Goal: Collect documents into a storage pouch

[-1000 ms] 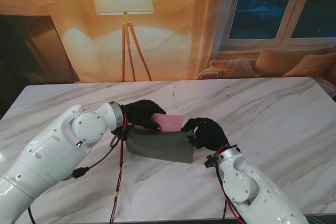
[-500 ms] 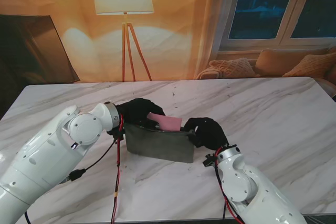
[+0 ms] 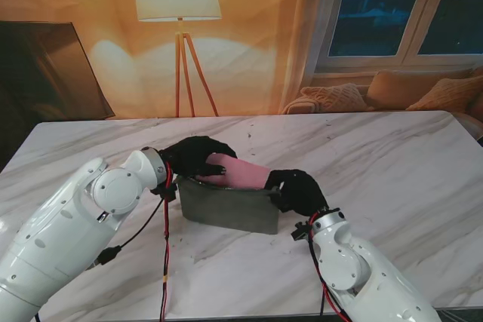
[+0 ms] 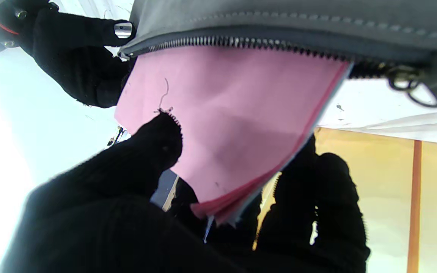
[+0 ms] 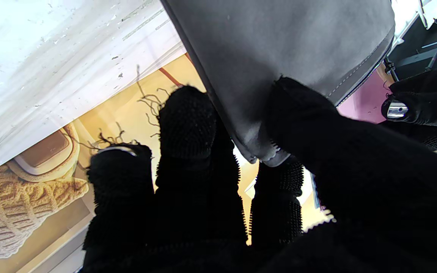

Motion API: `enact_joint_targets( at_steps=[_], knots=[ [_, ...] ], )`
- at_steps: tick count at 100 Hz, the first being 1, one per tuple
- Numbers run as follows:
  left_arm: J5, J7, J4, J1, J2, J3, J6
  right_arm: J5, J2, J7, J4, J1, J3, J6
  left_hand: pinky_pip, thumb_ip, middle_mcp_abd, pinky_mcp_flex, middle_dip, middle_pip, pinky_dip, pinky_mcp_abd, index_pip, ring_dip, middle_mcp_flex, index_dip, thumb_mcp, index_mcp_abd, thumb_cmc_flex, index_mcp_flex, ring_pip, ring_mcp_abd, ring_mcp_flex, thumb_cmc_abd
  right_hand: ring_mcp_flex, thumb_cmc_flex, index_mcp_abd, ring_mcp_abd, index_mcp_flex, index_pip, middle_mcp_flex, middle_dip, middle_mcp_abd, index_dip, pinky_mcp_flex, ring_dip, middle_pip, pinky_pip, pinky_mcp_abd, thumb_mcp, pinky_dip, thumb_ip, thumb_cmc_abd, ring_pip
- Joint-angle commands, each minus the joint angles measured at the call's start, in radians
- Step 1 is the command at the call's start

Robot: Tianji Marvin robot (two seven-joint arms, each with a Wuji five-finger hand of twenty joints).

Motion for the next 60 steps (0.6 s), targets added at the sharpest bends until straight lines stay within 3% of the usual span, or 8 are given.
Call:
enact_joint_targets(
  at_steps=[1, 8, 16, 22, 26, 40, 49, 60],
  knots=[
    [0.019, -0.007, -0.017, 0.003, -0.003, -0.012, -0.004, 0.0, -0.001, 0.015, -0.002, -0.005, -0.001, 0.004, 0.036, 0.034, -0.002, 0.01, -0.011, -0.004, 0.009, -0.038, -0.004, -0.012, -0.037, 0.001, -0.017, -0.015, -0.015, -0.015, -0.015, 0.019, -0.052, 0.028, 0.009, -0.006, 0.009, -0.015, 0.046, 0.039, -0.004, 0.006, -0.009, -0.007, -0.005, 0.008, -0.004, 0.028, -0.004, 0.025, -0.014, 0.017, 0.018, 0.019],
    [0.034, -0.001, -0.023, 0.006, -0.002, -0.02, -0.007, 0.0, -0.001, 0.015, -0.003, -0.005, -0.002, 0.004, 0.05, 0.031, 0.002, 0.03, 0.022, 0.04, 0.029, -0.048, 0.038, 0.011, -0.017, 0.027, -0.003, -0.026, 0.003, 0.029, 0.018, 0.013, -0.039, 0.025, 0.008, -0.005, 0.008, -0.015, 0.046, 0.039, -0.005, 0.006, -0.01, -0.008, -0.008, 0.009, -0.005, 0.027, -0.005, 0.026, -0.014, 0.017, 0.019, 0.018],
    [0.038, -0.01, -0.026, 0.004, 0.0, -0.021, -0.006, 0.001, -0.001, 0.014, -0.003, -0.005, -0.002, 0.004, 0.074, -0.043, 0.0, 0.076, 0.08, 0.112, 0.057, -0.048, 0.095, 0.06, 0.064, 0.066, -0.006, -0.041, 0.071, 0.082, 0.096, 0.016, 0.011, -0.038, 0.007, -0.007, 0.007, -0.015, 0.047, 0.039, -0.005, 0.006, -0.01, -0.008, -0.009, 0.009, -0.005, 0.027, -0.005, 0.025, -0.014, 0.017, 0.022, 0.017],
    [0.035, -0.014, -0.021, -0.001, 0.0, -0.015, -0.007, 0.002, -0.002, 0.013, -0.003, -0.005, -0.004, 0.003, 0.092, -0.08, -0.003, 0.114, 0.249, 0.132, 0.078, -0.045, 0.183, 0.095, 0.142, 0.051, -0.031, -0.049, 0.143, 0.13, 0.159, 0.021, 0.053, -0.075, 0.006, -0.007, 0.007, -0.014, 0.047, 0.04, -0.006, 0.006, -0.011, -0.009, -0.011, 0.009, -0.005, 0.027, -0.005, 0.024, -0.014, 0.016, 0.023, 0.016],
    [0.034, -0.012, -0.015, -0.004, 0.0, -0.01, -0.01, 0.002, -0.002, 0.011, -0.002, -0.004, -0.004, 0.002, 0.096, -0.085, -0.003, 0.123, 0.268, 0.133, 0.081, -0.044, 0.199, 0.101, 0.151, 0.047, -0.04, -0.049, 0.147, 0.141, 0.171, 0.022, 0.061, -0.076, 0.006, -0.007, 0.007, -0.015, 0.049, 0.04, -0.005, 0.006, -0.012, -0.009, -0.011, 0.01, -0.005, 0.027, -0.006, 0.023, -0.014, 0.016, 0.023, 0.016],
    [0.027, 0.021, -0.004, -0.009, -0.009, -0.001, -0.009, 0.003, -0.002, 0.012, 0.0, -0.002, -0.005, 0.0, 0.086, -0.083, 0.008, 0.088, 0.133, 0.118, 0.085, -0.063, 0.268, 0.1, 0.038, 0.02, -0.114, -0.049, 0.183, 0.178, 0.144, 0.018, -0.012, -0.044, 0.004, -0.01, 0.005, -0.016, 0.048, 0.04, -0.007, 0.006, -0.013, -0.009, -0.011, 0.01, -0.006, 0.027, -0.007, 0.022, -0.015, 0.016, 0.028, 0.015],
    [0.039, 0.03, -0.005, -0.012, -0.01, -0.002, -0.012, 0.004, -0.002, 0.013, -0.001, -0.002, -0.004, 0.002, 0.124, -0.101, -0.01, 0.138, 0.424, 0.119, 0.126, -0.075, 0.332, 0.174, 0.152, -0.02, -0.14, -0.048, 0.281, 0.2, 0.25, 0.004, 0.04, -0.03, 0.004, -0.008, 0.004, -0.016, 0.05, 0.041, -0.008, 0.006, -0.012, -0.01, -0.015, 0.01, -0.006, 0.027, -0.007, 0.021, -0.015, 0.016, 0.031, 0.015],
    [0.048, 0.027, -0.01, -0.012, -0.008, -0.007, -0.022, 0.005, -0.002, 0.012, -0.002, -0.005, -0.003, 0.004, 0.203, -0.104, -0.027, 0.244, 0.474, 0.223, 0.181, -0.055, 0.36, 0.223, 0.282, -0.034, -0.148, -0.037, 0.312, 0.21, 0.377, 0.016, 0.161, -0.026, 0.003, -0.006, 0.005, -0.015, 0.05, 0.04, -0.009, 0.005, -0.013, -0.011, -0.016, 0.011, -0.007, 0.027, -0.007, 0.018, -0.015, 0.016, 0.033, 0.014]
  ],
)
